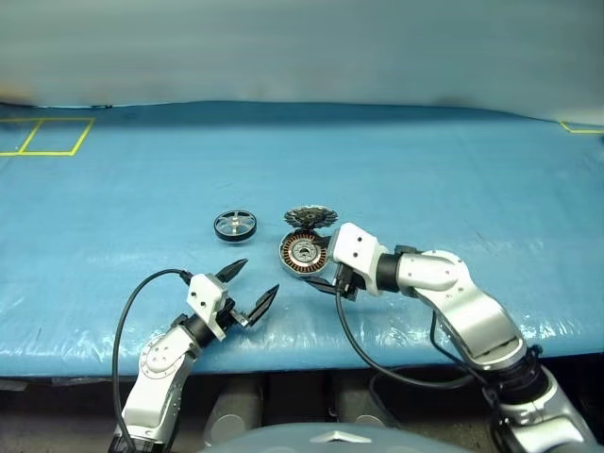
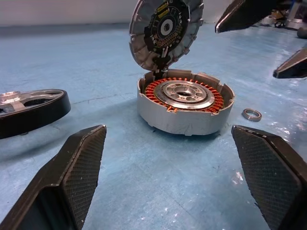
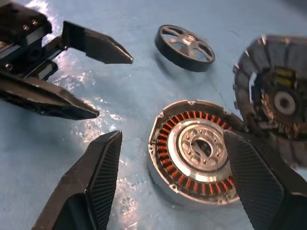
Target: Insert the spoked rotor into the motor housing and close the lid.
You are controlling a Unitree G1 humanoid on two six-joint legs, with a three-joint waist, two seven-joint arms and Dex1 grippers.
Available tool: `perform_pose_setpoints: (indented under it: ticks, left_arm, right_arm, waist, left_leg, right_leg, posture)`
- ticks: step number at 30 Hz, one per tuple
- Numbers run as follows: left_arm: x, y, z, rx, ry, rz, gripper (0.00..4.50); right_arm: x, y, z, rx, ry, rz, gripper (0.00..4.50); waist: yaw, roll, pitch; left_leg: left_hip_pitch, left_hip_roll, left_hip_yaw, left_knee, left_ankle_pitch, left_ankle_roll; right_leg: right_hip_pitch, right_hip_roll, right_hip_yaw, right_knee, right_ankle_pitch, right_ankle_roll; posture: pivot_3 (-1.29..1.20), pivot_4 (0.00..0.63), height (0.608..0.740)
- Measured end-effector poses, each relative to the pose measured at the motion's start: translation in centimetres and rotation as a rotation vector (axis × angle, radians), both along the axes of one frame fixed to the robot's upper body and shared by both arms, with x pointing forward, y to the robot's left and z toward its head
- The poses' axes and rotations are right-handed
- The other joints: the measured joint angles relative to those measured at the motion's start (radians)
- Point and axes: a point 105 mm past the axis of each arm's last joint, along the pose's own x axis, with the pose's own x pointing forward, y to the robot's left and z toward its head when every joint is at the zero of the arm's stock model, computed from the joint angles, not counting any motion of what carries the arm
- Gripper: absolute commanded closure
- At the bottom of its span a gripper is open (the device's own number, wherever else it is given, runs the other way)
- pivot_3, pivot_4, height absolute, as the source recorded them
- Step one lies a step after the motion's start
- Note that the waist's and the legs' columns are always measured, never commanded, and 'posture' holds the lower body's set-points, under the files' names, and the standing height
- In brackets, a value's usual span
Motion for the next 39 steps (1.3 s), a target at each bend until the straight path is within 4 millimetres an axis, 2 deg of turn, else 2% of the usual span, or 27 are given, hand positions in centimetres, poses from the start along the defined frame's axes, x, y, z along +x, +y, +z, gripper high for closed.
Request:
perform_pose_setpoints:
  ticks: [5, 10, 19, 23, 29, 32, 39]
  left_arm:
    - [0.3, -0.1, 0.1, 0.01, -0.008, -0.024, 0.0]
    - [1.2, -0.5, 0.9, 0.0, -0.027, -0.043, 0.0]
    - [1.1, -0.3, 1.1, 0.013, -0.003, -0.077, 0.0]
    - [0.8, -0.7, 1.1, 0.031, -0.006, -0.115, 0.0]
    - [-0.9, -2.4, 0.0, 0.05, 0.044, -0.25, 0.0]
    - [-1.2, -2.5, -0.3, 0.051, 0.055, -0.263, 0.0]
    - [-1.3, -2.6, -0.4, 0.058, 0.063, -0.285, 0.0]
  right_arm:
    - [-0.5, -2.8, -1.6, 0.128, 0.072, -0.233, 0.97]
    - [-0.7, -3.6, -2.6, 0.141, 0.058, -0.338, 0.97]
    - [-0.9, -4.0, -6.9, 0.033, 0.111, -0.393, 0.97]
    - [-1.0, -3.8, -7.4, 0.035, 0.115, -0.382, 0.97]
    - [-0.7, -3.8, -7.5, 0.034, 0.104, -0.379, 0.97]
    - [-0.7, -3.8, -7.6, 0.034, 0.104, -0.379, 1.57]
    - [-0.7, -4.0, -7.7, 0.024, 0.102, -0.377, 3.81]
  waist:
    - [0.0, 0.0, 0.0]
    - [-0.002, 0.0, 0.0]
    - [-0.001, 0.0, 0.0]
    - [-0.001, 0.0, 0.0]
    - [-0.002, 0.0, 0.0]
    - [-0.001, 0.0, 0.0]
    - [0.0, 0.0, 0.0]
  left_leg:
    - [0.001, 0.0, 0.0, 0.001, 0.0, -0.001]
    - [0.001, 0.0, 0.001, 0.001, 0.0, -0.001]
    - [0.001, 0.0, 0.001, 0.0, 0.0, 0.0]
    - [0.001, 0.001, 0.001, 0.001, 0.0, 0.0]
    - [0.002, 0.001, 0.001, 0.001, 0.0, 0.0]
    - [0.002, 0.001, 0.0, 0.001, 0.0, 0.0]
    - [0.002, 0.001, 0.0, 0.001, 0.0, 0.0]
  right_leg:
    - [0.001, 0.0, 0.0, 0.0, 0.0, 0.0]
    - [0.001, 0.0, 0.0, 0.0, 0.0, 0.0]
    - [0.001, 0.0, 0.0, 0.0, -0.001, -0.001]
    - [0.001, 0.0, 0.0, 0.0, -0.001, 0.0]
    - [0.002, 0.0, 0.0, 0.0, -0.001, -0.001]
    - [0.002, 0.0, 0.0, 0.0, -0.001, -0.001]
    - [0.002, 0.0, 0.0, 0.0, -0.001, -0.001]
  posture:
    - [0.0, 0.15, 0.74]
    - [0.0, 0.15, 0.74]
    - [0.0, 0.15, 0.74]
    - [0.0, 0.15, 0.74]
    - [0.0, 0.15, 0.74]
    - [0.0, 0.15, 0.74]
    - [0.0, 0.15, 0.74]
